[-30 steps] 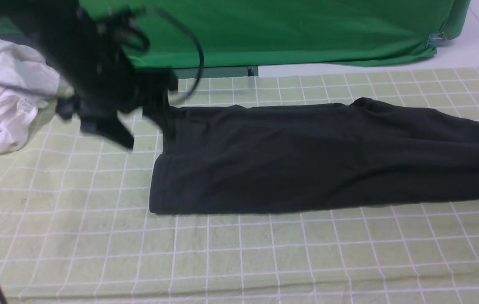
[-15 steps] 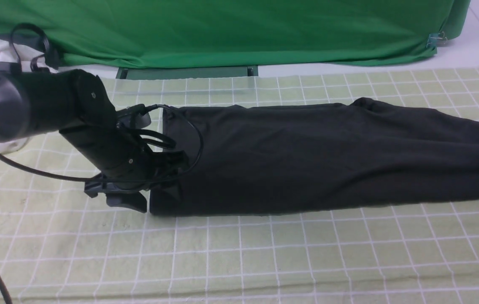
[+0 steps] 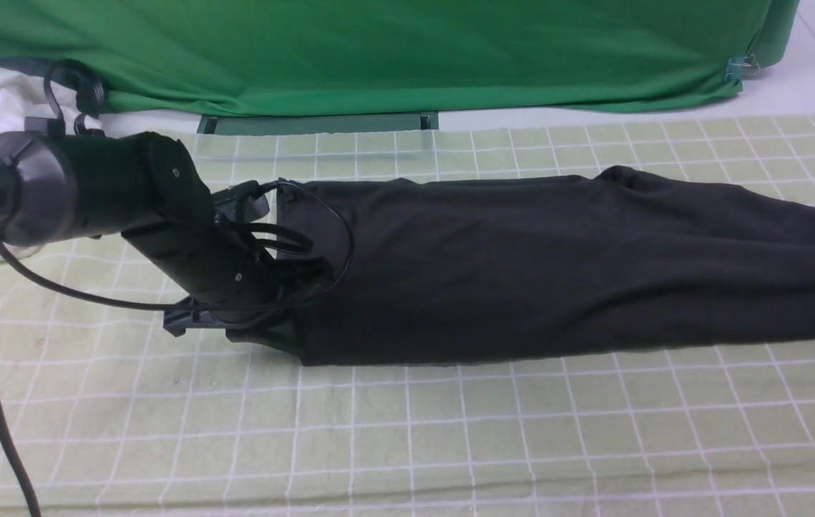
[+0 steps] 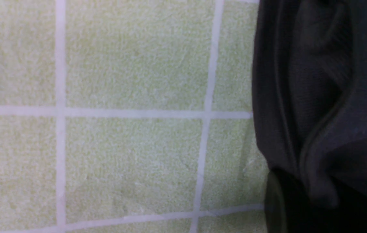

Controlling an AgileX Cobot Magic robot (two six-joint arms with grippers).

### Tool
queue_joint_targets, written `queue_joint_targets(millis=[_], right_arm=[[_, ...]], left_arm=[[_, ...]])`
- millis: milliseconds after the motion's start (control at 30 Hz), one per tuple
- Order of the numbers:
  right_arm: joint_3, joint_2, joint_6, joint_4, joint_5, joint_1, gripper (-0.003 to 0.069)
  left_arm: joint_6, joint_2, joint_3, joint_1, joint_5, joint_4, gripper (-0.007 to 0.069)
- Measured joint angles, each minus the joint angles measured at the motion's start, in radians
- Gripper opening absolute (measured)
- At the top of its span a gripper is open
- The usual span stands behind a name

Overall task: Fold a long-sleeved shirt over a green coffee tablecloth.
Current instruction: 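Pull the folded dark garment lengthwise by its ends to straighten it flat on the table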

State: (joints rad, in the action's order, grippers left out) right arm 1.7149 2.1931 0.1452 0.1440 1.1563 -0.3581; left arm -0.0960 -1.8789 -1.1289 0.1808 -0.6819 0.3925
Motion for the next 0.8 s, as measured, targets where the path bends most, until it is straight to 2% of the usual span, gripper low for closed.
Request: queue_joint_targets(millis=[333, 567, 667, 800], right_arm=[[-0.053, -0.127, -0.008, -0.049, 0.047, 0.0, 0.0013], [-0.345, -0.29, -0.033, -0.115, -0.028, 0.0, 0.0013], [-0.448, -0.363, -0.057, -0.17, -0.074, 0.0, 0.0013], [-0.608, -0.477, -0.145, -0.328, -0.17, -0.003, 0.0013]], left_arm=[[0.001, 0.11, 0.001, 0.023, -0.158, -0.085, 0.0029], [0.003, 0.11, 0.001, 0.13, -0.286, -0.13, 0.0029], [0.004, 0.112, 0.001, 0.172, -0.337, -0.138, 0.0029], [0.003, 0.159, 0.033, 0.215, -0.356, -0.147, 0.0029]])
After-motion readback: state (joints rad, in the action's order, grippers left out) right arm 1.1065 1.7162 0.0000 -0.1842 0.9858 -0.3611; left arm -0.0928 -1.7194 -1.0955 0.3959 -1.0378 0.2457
